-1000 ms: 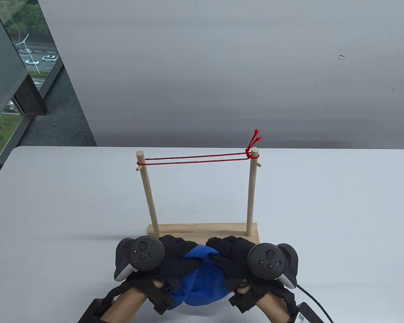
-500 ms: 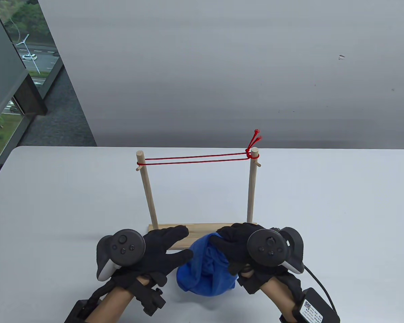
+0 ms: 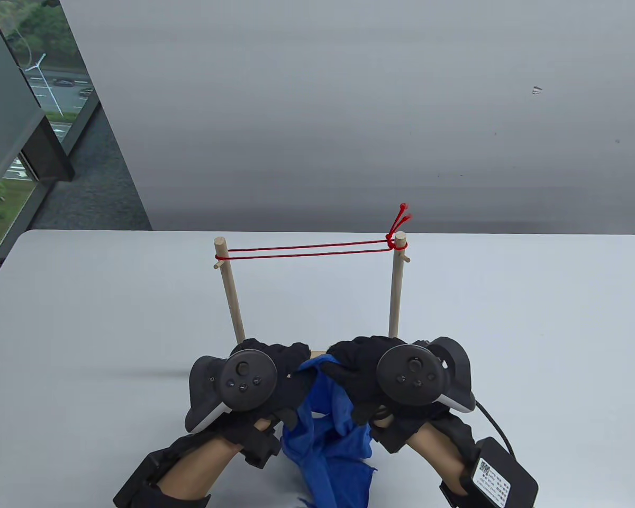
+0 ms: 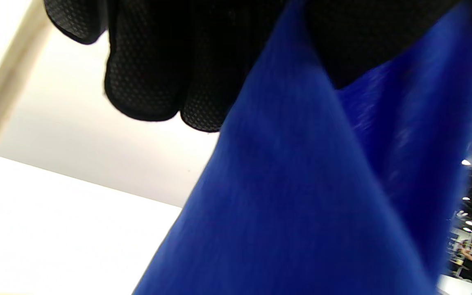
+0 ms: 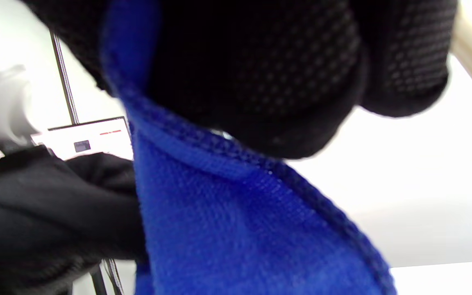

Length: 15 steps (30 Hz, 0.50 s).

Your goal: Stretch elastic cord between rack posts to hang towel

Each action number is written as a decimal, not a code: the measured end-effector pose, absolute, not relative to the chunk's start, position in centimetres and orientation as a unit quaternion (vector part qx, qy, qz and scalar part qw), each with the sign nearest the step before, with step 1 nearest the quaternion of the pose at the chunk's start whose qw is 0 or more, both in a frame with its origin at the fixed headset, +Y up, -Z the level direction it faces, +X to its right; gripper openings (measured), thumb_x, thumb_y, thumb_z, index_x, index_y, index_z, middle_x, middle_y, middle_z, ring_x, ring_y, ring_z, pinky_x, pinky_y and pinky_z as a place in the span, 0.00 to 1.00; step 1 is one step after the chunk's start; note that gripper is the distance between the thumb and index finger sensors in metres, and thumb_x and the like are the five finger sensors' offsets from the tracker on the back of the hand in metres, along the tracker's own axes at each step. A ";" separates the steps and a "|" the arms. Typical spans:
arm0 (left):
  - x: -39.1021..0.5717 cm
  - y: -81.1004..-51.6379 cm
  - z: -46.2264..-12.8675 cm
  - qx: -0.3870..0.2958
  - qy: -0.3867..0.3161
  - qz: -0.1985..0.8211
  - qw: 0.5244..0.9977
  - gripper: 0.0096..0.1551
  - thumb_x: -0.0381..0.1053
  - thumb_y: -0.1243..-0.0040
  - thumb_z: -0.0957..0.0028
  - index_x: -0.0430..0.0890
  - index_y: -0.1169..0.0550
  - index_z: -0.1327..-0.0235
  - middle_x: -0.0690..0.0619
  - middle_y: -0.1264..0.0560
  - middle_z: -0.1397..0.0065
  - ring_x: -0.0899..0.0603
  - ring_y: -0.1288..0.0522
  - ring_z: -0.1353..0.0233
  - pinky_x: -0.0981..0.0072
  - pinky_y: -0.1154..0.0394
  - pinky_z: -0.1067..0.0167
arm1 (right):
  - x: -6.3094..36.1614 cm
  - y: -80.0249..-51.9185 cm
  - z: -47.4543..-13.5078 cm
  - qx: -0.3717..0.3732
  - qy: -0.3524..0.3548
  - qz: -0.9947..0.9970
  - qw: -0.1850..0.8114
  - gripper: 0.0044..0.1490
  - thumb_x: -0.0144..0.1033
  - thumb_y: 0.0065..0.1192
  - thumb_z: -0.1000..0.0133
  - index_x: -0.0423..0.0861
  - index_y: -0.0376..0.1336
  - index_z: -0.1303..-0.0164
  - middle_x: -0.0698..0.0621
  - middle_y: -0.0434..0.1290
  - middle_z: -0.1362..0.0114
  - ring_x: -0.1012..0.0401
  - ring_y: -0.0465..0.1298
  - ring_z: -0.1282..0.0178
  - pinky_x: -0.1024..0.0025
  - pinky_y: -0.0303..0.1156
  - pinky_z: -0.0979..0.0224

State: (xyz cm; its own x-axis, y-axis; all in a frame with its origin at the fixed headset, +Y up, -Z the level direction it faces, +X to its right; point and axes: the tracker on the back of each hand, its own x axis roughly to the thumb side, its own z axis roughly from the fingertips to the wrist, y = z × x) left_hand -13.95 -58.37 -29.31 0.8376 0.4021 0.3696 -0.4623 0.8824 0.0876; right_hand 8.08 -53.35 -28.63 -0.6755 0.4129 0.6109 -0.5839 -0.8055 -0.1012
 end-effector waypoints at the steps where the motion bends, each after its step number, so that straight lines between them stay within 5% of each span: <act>1: -14.2 -58.6 -29.4 0.085 -0.164 0.234 0.955 0.25 0.61 0.28 0.54 0.47 0.12 0.51 0.51 0.09 0.52 0.38 0.13 0.51 0.34 0.31 0.34 | 8.3 -53.1 -28.6 0.289 -0.146 0.904 0.280 0.25 0.46 0.64 0.50 0.38 0.75 0.57 0.47 0.82 0.63 0.58 0.82 0.72 0.54 0.78 0.56; 15: -16.5 -60.5 -30.4 0.064 -0.108 0.184 0.975 0.23 0.59 0.26 0.55 0.48 0.12 0.52 0.52 0.09 0.52 0.38 0.13 0.51 0.34 0.31 0.33 | 10.6 -49.5 -28.8 0.275 -0.238 0.880 0.305 0.26 0.44 0.60 0.49 0.39 0.72 0.52 0.49 0.82 0.64 0.60 0.82 0.73 0.55 0.79 0.58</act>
